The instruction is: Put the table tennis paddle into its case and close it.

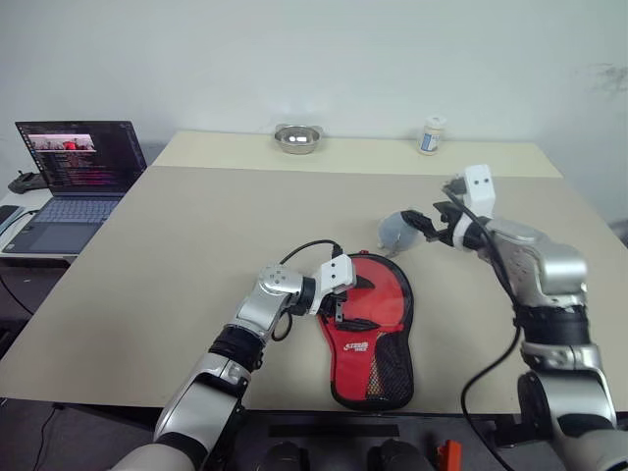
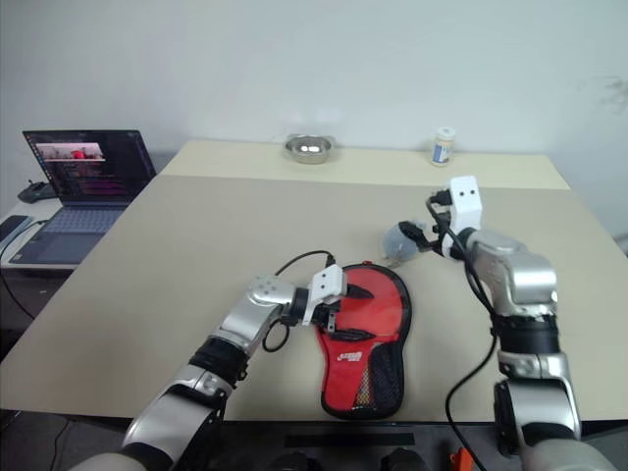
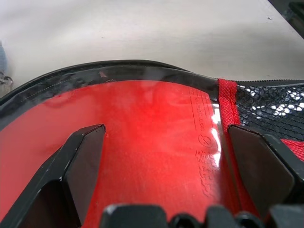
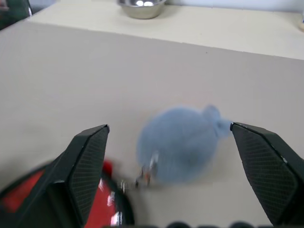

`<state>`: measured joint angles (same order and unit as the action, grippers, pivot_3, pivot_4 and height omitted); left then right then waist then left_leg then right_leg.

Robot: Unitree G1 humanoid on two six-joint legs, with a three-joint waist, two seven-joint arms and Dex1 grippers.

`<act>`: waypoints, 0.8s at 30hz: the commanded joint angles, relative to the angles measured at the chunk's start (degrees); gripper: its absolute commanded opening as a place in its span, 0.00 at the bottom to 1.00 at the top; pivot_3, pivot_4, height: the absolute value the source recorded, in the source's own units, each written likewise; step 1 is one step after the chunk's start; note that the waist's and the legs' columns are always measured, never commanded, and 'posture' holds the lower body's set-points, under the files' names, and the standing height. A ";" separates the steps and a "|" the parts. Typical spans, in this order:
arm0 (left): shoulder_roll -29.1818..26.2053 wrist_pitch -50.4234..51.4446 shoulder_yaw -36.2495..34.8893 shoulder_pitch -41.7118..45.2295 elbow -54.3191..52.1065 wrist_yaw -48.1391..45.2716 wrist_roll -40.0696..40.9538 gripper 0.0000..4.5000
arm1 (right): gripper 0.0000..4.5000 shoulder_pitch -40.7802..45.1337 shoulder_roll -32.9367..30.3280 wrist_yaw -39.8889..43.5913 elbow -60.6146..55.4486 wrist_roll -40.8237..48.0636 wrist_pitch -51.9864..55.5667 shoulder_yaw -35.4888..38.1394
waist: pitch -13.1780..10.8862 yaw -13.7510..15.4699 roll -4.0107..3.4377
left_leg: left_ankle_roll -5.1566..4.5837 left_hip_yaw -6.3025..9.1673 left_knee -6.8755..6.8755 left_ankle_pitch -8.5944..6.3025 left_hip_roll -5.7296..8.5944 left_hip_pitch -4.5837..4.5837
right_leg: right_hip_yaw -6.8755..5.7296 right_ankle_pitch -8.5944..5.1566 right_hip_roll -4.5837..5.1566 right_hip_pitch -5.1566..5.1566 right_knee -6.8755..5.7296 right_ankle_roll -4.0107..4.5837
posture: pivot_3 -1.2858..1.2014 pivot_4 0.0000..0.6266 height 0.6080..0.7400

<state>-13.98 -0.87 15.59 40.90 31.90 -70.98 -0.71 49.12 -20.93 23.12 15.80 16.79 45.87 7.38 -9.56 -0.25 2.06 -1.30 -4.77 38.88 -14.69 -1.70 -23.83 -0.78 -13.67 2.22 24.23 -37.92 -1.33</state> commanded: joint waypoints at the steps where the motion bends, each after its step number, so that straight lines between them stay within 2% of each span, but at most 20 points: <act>1: -0.54 1.32 1.63 -1.59 -1.85 0.39 -0.33 1.00 | 1.00 5.56 1.29 -1.60 13.47 -1.69 -9.13 1.67 | -0.01 -0.08 -0.01 | 0.00 -0.02 0.00 0.00 0.00 0.01 | 0.02 0.00 0.00 -0.01 0.01 0.00 | 0.52 0.24 1.00; 9: -2.18 2.30 2.03 -3.06 -3.55 1.68 -0.36 1.00 | 1.00 15.58 5.39 -3.04 40.87 -2.16 -20.34 3.50 | -0.02 -0.95 -0.05 | 0.01 -0.05 -0.04 0.00 -0.05 0.05 | 0.04 0.01 0.00 0.01 -0.06 0.01 | 0.52 0.24 1.00; 16: -1.95 1.45 2.79 -2.92 -2.19 2.29 -0.78 1.00 | 1.00 17.88 7.52 -2.86 46.85 -2.20 -22.77 4.02 | 0.00 -1.22 -0.08 | 0.01 -0.04 -0.03 0.01 -0.03 0.07 | 0.04 0.01 0.05 -0.02 -0.07 0.01 | 0.52 0.24 1.00; 19: -1.68 0.95 3.07 -2.75 -1.17 2.35 -1.02 1.00 | 0.87 17.99 7.70 -2.81 47.04 -2.26 -22.99 3.91 | 0.03 -1.21 -0.12 | 0.01 -0.04 -0.03 0.01 -0.03 0.07 | 0.03 0.01 0.06 -0.03 -0.07 0.01 | 0.52 0.24 1.00; 24: -0.89 -0.85 3.56 -2.32 3.38 2.54 -1.75 1.00 | 0.50 17.25 7.16 -3.33 45.64 -2.00 -22.66 4.22 | 0.07 -1.20 -0.19 | 0.01 -0.03 -0.03 0.01 -0.02 0.08 | 0.02 0.01 0.08 -0.06 -0.07 0.01 | 0.52 0.24 1.00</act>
<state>-15.19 -1.70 16.13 39.81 31.65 -69.17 0.11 65.26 -13.02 19.90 63.46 14.59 24.13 10.27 -9.48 -1.45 1.87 -1.29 -4.80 38.85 -14.69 -1.71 -23.73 -0.76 -13.66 2.30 24.16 -37.98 -1.32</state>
